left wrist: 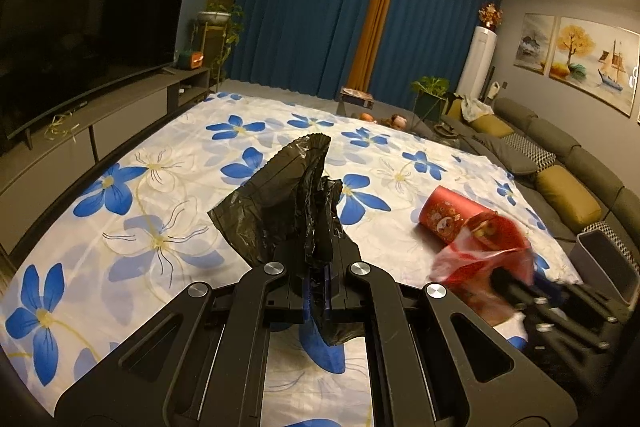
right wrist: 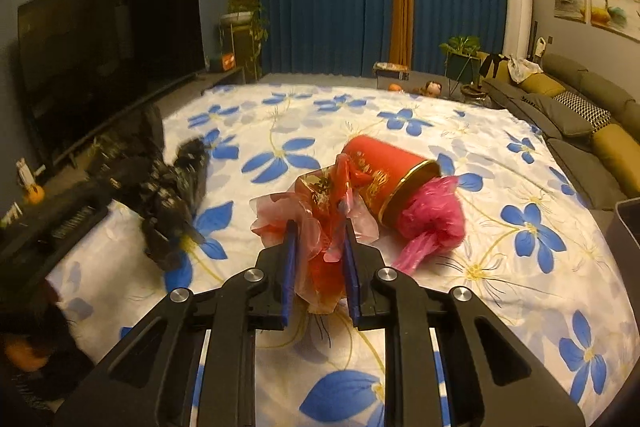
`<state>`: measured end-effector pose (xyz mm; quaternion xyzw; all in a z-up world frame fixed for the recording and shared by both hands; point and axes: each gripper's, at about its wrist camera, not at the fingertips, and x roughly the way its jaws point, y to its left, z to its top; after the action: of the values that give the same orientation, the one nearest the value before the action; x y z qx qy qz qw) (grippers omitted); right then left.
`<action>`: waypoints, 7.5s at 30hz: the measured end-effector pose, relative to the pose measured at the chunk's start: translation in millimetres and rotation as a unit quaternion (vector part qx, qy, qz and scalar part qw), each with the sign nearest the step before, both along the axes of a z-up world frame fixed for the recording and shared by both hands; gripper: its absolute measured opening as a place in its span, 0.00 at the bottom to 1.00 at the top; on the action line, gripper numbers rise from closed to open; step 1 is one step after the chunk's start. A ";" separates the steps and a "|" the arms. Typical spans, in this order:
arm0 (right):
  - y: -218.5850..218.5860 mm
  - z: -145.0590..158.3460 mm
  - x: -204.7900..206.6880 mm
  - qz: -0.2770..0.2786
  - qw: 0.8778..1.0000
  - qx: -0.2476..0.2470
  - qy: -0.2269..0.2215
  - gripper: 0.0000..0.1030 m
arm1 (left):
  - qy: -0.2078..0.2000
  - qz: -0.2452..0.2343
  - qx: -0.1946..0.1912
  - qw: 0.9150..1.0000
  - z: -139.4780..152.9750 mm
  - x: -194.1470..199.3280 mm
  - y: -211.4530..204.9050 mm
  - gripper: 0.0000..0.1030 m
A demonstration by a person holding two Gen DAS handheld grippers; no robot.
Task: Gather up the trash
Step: 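Grasp the black plastic bag with the left tool while the right tool grasps the red wrapper, then carry the black bag and red wrapper over the grey bin, then open both tools to drop the bag and wrapper into the bin, then move both tools back to the bed toward the red cup and pink wrapper, then grasp the red gold-rimmed cup with the left tool while the right tool grasps the pink wrapper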
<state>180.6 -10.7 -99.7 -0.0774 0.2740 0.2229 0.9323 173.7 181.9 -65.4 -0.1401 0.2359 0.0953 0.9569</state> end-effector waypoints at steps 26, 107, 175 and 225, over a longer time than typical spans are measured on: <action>-85.5 59.2 -48.2 -0.047 0.997 0.036 -0.041 0.21 | -0.023 -0.058 0.017 0.998 36.7 -40.4 -42.9 0.03; -395.3 82.0 -2.7 -0.313 0.948 0.042 -0.040 0.23 | -0.049 -0.420 0.071 0.903 81.0 99.5 -449.1 0.03; -53.6 -18.3 75.6 -0.095 0.994 -0.008 0.053 0.49 | -0.027 -0.022 0.053 0.998 27.6 20.3 -61.2 0.84; -131.2 7.0 30.7 -0.130 0.988 0.073 0.032 0.15 | 0.118 -0.122 0.049 0.984 -26.7 111.8 -129.9 0.02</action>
<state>211.4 -141.9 -92.8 0.0341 0.2945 0.1211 0.9473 285.5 52.0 -92.1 -0.0506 0.3579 0.0052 0.9324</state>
